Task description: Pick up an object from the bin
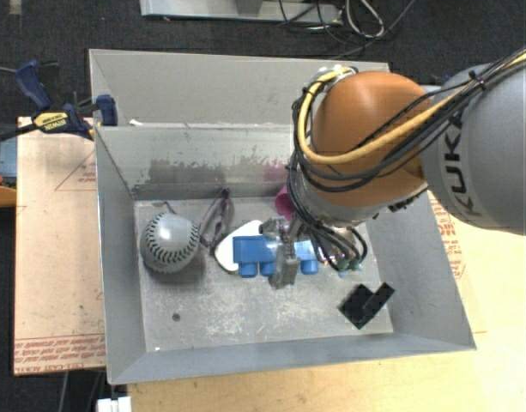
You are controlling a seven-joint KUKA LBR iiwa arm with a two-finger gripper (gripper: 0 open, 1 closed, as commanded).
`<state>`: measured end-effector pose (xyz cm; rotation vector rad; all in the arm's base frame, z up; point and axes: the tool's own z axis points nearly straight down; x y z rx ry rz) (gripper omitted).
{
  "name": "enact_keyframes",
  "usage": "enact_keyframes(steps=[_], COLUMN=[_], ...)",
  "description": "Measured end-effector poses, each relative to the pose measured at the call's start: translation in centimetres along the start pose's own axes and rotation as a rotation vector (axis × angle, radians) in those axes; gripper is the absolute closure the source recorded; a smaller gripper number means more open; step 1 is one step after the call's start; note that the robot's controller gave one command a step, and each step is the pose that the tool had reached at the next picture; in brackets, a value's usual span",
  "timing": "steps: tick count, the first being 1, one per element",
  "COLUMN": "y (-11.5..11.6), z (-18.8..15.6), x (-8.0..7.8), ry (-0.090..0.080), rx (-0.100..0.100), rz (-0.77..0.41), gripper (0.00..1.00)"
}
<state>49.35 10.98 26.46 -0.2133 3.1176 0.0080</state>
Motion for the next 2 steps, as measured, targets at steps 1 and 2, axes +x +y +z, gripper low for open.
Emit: enact_keyframes(steps=[1, 2], y=[0.4, 1.2], z=[-4.0, 5.2], x=[0.2, 0.3], ry=[-0.002, 0.006], rx=[-0.001, 0.000], rz=[-0.072, 0.017], gripper=[1.00, 1.00])
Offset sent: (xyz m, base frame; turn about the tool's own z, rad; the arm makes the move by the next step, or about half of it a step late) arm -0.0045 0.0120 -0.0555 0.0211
